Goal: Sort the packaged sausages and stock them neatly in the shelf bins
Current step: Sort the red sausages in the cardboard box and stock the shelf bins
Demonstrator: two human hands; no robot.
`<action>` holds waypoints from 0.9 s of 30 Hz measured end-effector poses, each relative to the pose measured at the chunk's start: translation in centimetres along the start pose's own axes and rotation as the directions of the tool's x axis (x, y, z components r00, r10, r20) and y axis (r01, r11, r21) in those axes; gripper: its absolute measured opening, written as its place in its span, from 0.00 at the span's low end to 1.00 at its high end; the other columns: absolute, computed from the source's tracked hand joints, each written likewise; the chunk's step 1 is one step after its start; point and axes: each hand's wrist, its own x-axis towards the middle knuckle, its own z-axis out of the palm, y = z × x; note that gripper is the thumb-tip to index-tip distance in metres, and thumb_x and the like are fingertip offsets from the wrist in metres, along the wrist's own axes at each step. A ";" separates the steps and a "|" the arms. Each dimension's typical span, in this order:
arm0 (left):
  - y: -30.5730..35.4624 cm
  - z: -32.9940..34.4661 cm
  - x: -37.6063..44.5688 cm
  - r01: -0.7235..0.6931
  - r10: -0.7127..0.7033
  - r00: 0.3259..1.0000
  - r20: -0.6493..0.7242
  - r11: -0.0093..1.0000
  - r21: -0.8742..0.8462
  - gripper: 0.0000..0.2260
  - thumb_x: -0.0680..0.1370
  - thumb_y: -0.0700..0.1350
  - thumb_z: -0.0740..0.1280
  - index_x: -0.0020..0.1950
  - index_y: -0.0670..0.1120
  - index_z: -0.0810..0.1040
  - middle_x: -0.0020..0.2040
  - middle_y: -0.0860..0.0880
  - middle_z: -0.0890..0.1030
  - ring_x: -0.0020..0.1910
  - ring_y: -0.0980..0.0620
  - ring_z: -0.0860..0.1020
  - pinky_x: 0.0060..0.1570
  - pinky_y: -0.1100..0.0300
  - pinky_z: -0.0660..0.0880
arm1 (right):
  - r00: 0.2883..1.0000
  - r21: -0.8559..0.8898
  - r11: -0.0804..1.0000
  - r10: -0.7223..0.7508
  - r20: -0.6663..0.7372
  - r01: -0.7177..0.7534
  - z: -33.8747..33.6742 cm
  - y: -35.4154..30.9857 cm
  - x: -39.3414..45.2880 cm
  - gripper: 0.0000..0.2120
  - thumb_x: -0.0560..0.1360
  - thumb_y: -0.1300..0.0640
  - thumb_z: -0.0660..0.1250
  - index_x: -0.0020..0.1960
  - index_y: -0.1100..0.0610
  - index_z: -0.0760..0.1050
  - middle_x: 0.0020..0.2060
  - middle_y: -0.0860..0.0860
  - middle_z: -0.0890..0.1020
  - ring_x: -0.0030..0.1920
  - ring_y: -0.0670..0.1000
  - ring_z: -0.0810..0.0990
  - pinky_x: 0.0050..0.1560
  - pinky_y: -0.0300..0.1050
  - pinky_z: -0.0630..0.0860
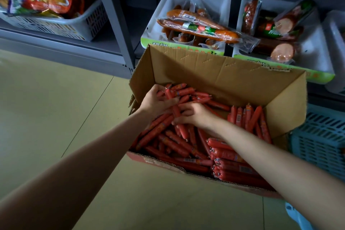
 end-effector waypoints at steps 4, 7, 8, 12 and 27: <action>-0.5 0.4 0.7 -0.096 0.071 0.994 0.077 0.916 0.389 0.13 0.73 0.48 0.71 0.56 0.49 0.76 0.54 0.47 0.78 0.50 0.49 0.79 0.55 0.53 0.76 | 0.998 -0.314 0.950 -0.016 -0.065 -0.005 -3.6 -0.5 -1.4 0.17 0.69 0.65 0.74 0.56 0.61 0.75 0.40 0.54 0.79 0.41 0.51 0.77 0.46 0.44 0.74; -2.0 0.3 0.6 -0.233 0.078 0.972 0.220 0.371 0.899 0.24 0.79 0.51 0.61 0.74 0.52 0.61 0.70 0.46 0.67 0.67 0.43 0.68 0.66 0.53 0.66 | 0.963 -0.746 0.645 -0.061 -0.262 -0.162 -8.1 -0.5 -3.9 0.17 0.72 0.60 0.71 0.58 0.60 0.72 0.48 0.55 0.78 0.50 0.55 0.76 0.47 0.45 0.70; -2.7 0.2 0.6 -0.200 0.015 0.979 0.204 0.282 0.938 0.25 0.80 0.53 0.59 0.75 0.54 0.57 0.71 0.44 0.63 0.68 0.39 0.64 0.66 0.48 0.65 | 0.951 -0.811 0.535 -0.044 -0.307 -0.238 -9.5 -0.1 -4.9 0.17 0.73 0.60 0.70 0.59 0.59 0.70 0.51 0.55 0.77 0.52 0.56 0.76 0.44 0.45 0.68; -4.2 1.2 0.4 -0.165 -0.056 0.985 0.166 0.025 0.986 0.23 0.81 0.45 0.56 0.75 0.53 0.54 0.72 0.41 0.54 0.68 0.36 0.59 0.63 0.48 0.68 | 0.843 -0.813 0.261 0.010 -0.537 -0.521 -12.7 2.3 -7.4 0.16 0.76 0.61 0.65 0.61 0.58 0.64 0.54 0.58 0.78 0.52 0.59 0.79 0.45 0.48 0.74; -4.9 1.0 -0.6 -0.143 -0.050 0.988 0.148 0.096 0.985 0.23 0.81 0.47 0.58 0.74 0.59 0.56 0.76 0.41 0.43 0.74 0.34 0.48 0.69 0.45 0.61 | 0.972 -0.978 0.206 -0.230 -0.039 0.010 -2.7 2.2 1.9 0.30 0.77 0.66 0.57 0.76 0.52 0.53 0.77 0.50 0.50 0.75 0.58 0.49 0.72 0.57 0.53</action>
